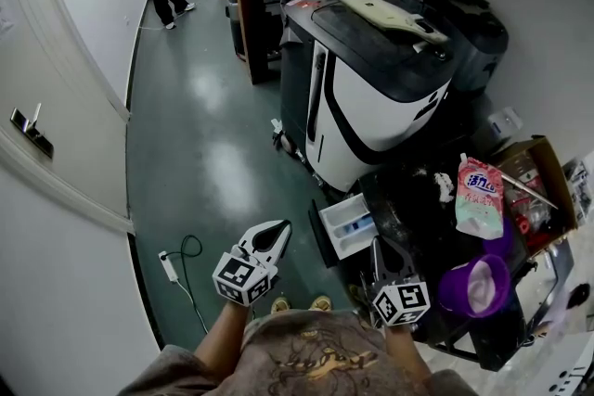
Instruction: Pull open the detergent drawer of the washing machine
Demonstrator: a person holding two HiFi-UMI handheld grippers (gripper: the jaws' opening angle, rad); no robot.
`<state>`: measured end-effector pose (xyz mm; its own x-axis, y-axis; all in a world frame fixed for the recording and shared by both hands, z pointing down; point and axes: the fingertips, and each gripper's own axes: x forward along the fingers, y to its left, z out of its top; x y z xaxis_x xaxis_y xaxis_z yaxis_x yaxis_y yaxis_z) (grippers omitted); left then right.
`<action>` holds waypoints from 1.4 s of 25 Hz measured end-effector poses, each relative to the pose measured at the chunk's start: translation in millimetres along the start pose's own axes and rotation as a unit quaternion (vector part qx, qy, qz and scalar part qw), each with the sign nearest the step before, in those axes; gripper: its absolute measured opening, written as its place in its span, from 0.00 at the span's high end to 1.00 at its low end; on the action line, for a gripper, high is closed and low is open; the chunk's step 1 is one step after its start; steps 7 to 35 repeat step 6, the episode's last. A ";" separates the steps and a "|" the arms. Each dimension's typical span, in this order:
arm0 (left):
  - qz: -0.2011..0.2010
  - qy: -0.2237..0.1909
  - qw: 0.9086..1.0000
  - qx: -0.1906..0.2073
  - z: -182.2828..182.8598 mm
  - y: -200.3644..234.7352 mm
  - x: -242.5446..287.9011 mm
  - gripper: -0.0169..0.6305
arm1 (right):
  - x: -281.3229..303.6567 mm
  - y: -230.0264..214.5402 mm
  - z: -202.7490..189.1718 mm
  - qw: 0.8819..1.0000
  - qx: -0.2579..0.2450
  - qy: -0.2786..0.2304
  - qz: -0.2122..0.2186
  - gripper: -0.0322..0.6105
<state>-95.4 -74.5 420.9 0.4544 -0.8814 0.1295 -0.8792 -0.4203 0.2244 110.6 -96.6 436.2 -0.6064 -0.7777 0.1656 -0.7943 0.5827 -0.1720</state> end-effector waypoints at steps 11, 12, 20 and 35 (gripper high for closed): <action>0.004 0.002 1.000 -0.009 -2.5 3.7 -0.6 0.94 | 1.1 0.1 -0.3 1.000 0.001 -0.001 -0.001 0.95; 0.004 0.002 1.000 -0.009 -2.5 3.7 -0.6 0.94 | 1.1 0.1 -0.3 1.000 0.001 -0.001 -0.001 0.95; 0.004 0.002 1.000 -0.009 -2.5 3.7 -0.6 0.94 | 1.1 0.1 -0.3 1.000 0.001 -0.001 -0.001 0.95; 0.004 0.002 1.000 -0.009 -2.5 3.7 -0.6 0.94 | 1.1 0.1 -0.3 1.000 0.001 -0.001 -0.001 0.95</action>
